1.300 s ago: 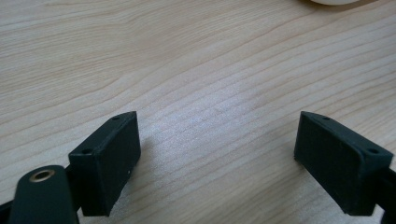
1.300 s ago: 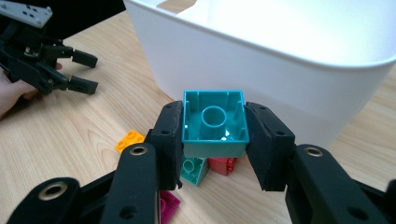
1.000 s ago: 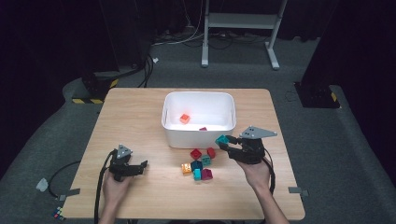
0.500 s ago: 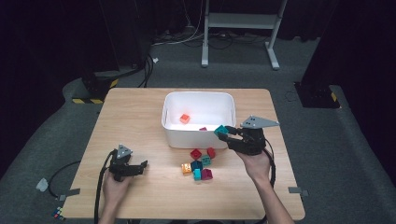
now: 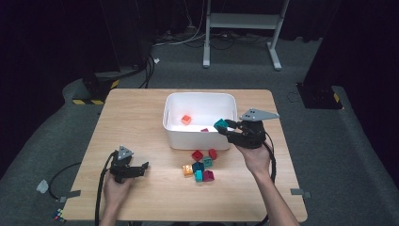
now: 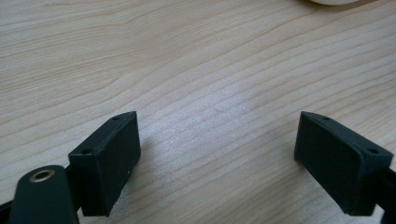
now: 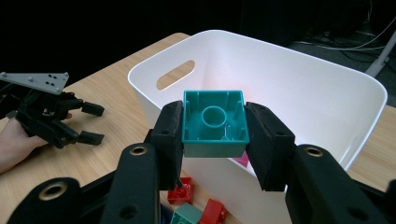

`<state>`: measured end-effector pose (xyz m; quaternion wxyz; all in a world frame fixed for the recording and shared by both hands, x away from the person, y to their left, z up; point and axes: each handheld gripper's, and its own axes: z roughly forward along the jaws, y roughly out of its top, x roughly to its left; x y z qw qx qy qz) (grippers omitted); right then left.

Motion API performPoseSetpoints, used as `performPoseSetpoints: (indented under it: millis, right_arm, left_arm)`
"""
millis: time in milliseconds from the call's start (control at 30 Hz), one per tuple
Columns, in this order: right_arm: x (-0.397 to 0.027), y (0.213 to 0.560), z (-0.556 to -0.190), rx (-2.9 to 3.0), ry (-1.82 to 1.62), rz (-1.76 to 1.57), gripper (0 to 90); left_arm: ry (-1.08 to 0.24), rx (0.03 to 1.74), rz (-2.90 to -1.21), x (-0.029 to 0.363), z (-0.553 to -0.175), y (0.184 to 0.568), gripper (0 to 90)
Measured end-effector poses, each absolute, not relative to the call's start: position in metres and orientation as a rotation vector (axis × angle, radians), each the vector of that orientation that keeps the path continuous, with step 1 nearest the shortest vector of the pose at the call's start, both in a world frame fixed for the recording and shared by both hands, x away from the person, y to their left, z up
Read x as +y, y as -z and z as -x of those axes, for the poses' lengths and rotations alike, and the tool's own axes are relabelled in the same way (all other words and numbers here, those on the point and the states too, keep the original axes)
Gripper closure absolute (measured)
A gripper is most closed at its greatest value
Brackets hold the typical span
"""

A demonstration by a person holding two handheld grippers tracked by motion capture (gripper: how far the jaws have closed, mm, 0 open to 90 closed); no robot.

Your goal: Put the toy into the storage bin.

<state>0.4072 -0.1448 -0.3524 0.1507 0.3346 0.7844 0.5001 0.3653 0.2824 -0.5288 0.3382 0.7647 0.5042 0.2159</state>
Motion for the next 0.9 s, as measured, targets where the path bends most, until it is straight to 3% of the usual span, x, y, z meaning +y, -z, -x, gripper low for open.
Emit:
performPoseSetpoints:
  millis: [900]
  right_arm:
    - [-0.132, 0.344, -0.445, 2.212, -1.420, -1.059, 59.2]
  left_arm:
    - [-0.564, 1.313, -1.993, 0.283, -0.365, 0.529, 14.6]
